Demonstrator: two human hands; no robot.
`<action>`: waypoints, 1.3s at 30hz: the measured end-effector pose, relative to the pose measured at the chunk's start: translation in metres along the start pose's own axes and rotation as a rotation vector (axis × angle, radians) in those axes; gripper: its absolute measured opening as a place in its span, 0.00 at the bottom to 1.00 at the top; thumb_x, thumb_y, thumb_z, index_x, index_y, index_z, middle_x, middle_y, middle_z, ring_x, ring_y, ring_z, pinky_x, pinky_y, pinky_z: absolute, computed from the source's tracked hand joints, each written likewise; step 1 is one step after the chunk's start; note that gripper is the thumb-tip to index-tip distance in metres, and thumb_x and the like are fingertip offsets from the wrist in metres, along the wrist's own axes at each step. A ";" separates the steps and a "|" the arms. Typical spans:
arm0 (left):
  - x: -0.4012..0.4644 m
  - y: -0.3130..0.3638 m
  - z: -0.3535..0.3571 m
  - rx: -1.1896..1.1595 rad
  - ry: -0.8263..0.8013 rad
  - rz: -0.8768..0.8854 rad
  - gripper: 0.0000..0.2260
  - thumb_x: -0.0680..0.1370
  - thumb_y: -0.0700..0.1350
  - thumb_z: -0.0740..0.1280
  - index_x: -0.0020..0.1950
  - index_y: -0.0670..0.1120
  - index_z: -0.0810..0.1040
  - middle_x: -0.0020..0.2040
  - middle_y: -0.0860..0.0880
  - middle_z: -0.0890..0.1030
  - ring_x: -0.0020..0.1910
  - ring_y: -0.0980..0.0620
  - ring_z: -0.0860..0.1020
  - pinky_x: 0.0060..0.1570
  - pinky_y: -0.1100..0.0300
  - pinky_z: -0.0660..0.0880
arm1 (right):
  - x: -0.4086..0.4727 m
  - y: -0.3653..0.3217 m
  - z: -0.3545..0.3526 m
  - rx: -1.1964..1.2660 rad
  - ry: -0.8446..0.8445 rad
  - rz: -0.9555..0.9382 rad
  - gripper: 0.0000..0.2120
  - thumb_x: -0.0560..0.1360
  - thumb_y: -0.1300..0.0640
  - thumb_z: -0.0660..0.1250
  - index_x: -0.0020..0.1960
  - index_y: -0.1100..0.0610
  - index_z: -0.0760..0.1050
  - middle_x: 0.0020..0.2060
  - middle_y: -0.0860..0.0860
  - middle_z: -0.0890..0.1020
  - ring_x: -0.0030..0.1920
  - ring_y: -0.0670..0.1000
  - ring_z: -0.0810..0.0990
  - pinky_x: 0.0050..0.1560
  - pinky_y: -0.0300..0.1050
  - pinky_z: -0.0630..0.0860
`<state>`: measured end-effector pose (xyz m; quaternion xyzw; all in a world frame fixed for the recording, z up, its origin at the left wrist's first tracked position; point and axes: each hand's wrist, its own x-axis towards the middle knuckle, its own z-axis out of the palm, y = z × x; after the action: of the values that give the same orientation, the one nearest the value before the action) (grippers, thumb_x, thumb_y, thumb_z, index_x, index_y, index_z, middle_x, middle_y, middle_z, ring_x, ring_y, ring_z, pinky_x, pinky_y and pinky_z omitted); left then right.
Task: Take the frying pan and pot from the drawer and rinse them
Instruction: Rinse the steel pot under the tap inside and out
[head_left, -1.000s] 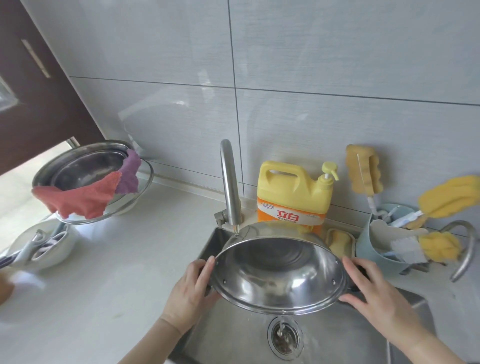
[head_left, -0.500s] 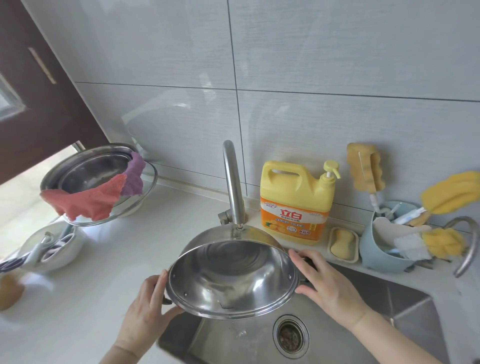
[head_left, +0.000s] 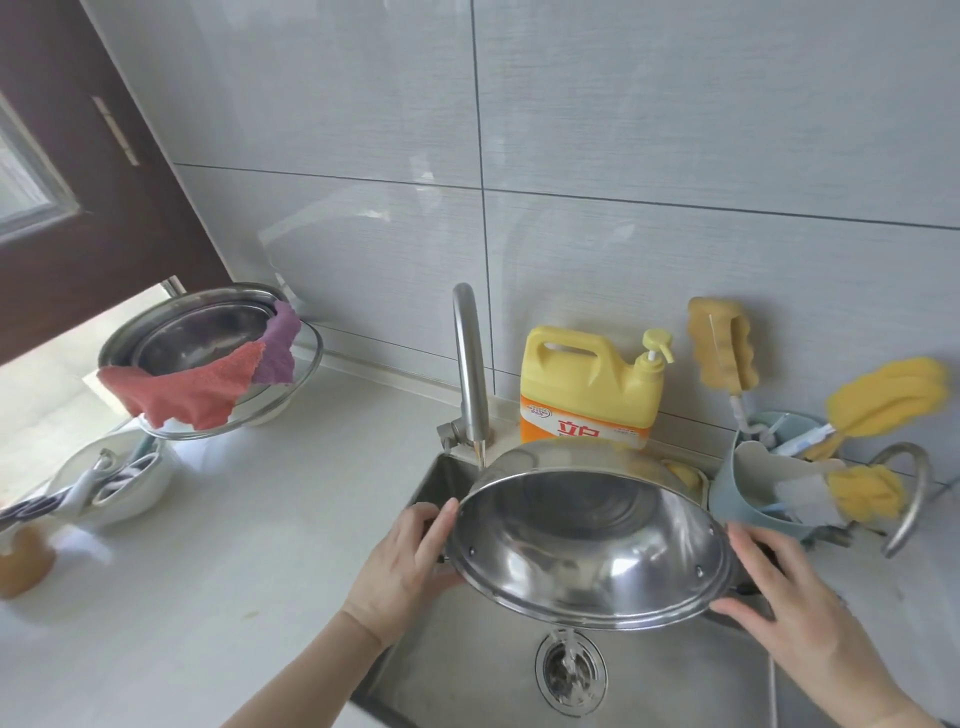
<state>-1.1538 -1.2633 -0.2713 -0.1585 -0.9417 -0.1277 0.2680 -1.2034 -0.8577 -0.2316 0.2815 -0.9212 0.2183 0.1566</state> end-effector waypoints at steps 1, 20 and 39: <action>0.005 0.004 0.002 -0.006 0.020 0.021 0.38 0.75 0.56 0.68 0.78 0.45 0.52 0.54 0.43 0.71 0.45 0.48 0.74 0.35 0.59 0.75 | -0.003 0.004 -0.005 -0.023 0.019 0.004 0.34 0.75 0.35 0.60 0.77 0.44 0.55 0.58 0.53 0.72 0.50 0.48 0.74 0.33 0.46 0.81; -0.002 -0.001 0.001 0.001 -0.022 -0.017 0.40 0.72 0.56 0.70 0.77 0.45 0.53 0.53 0.45 0.70 0.42 0.50 0.73 0.34 0.60 0.75 | 0.007 0.003 0.001 -0.016 -0.088 0.046 0.59 0.61 0.51 0.82 0.79 0.43 0.47 0.60 0.53 0.72 0.51 0.47 0.74 0.35 0.46 0.82; -0.089 -0.059 -0.065 -0.054 -0.128 -0.411 0.38 0.77 0.66 0.60 0.79 0.47 0.54 0.52 0.45 0.72 0.29 0.59 0.77 0.21 0.59 0.75 | 0.083 -0.071 0.087 0.114 -0.225 -0.256 0.56 0.60 0.57 0.83 0.78 0.49 0.52 0.60 0.51 0.70 0.52 0.47 0.77 0.41 0.38 0.78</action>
<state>-1.0735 -1.3591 -0.2753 0.0217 -0.9655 -0.1946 0.1715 -1.2419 -0.9909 -0.2496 0.4277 -0.8757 0.2152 0.0628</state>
